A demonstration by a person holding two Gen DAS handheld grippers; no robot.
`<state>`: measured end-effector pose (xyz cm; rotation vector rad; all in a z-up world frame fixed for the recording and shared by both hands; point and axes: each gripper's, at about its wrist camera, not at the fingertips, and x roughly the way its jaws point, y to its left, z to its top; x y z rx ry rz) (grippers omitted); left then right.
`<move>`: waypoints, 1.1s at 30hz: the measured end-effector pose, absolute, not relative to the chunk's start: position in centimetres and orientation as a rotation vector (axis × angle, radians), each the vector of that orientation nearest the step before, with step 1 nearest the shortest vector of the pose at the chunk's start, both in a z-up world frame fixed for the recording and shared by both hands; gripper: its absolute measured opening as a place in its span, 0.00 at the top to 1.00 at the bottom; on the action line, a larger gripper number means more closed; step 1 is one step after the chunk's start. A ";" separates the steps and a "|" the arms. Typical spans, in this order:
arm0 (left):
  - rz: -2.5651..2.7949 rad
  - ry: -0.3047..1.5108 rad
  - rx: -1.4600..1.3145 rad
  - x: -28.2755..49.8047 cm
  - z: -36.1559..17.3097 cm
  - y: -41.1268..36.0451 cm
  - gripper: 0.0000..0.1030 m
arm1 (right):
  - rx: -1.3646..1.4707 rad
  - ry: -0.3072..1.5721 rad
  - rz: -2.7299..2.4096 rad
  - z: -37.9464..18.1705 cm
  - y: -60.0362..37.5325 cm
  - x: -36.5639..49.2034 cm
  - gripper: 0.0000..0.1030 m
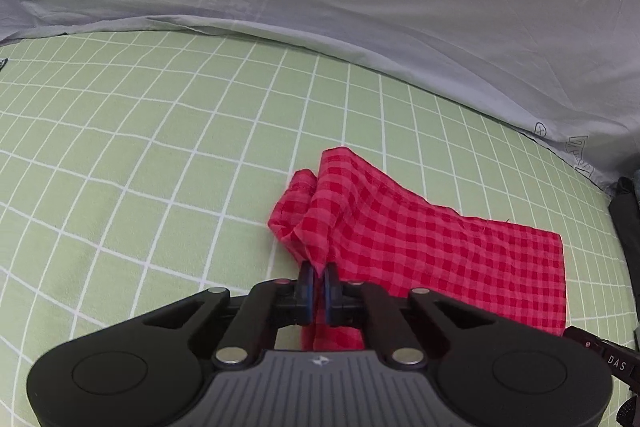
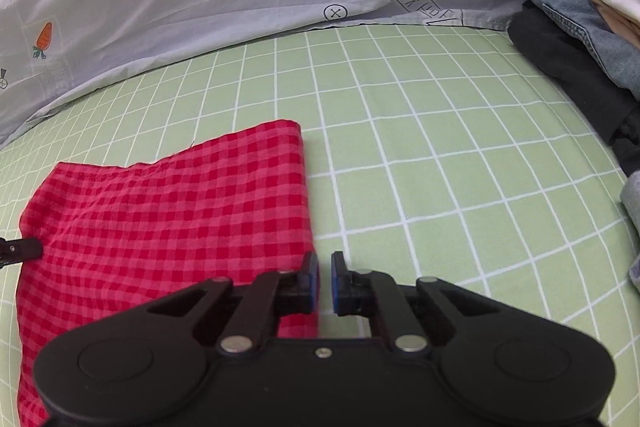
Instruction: Fold clothes
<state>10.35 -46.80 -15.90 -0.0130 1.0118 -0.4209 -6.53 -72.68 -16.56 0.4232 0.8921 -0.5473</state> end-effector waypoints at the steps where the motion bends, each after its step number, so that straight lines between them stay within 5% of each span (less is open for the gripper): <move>1: -0.421 1.002 -0.017 10.3 -15.4 -46.7 0.86 | 0.434 0.887 -0.549 -16.3 -73.0 -6.2 0.91; 2: -0.423 0.992 -0.023 10.2 -15.0 -46.6 0.79 | 0.443 0.882 -0.551 -16.1 -73.3 -5.8 0.89; 5: -0.453 0.999 -0.023 8.1 -14.3 -45.7 0.64 | 0.442 0.849 -0.554 -15.1 -72.7 -6.5 0.62; 17: -0.504 1.136 0.205 -5.4 -16.6 -42.1 0.59 | 0.441 0.946 -0.441 -15.7 -63.1 -14.2 0.57; 33: -0.515 1.196 0.147 -12.2 -16.7 -39.2 0.50 | 0.528 0.979 -0.384 -15.5 -58.5 -21.7 0.45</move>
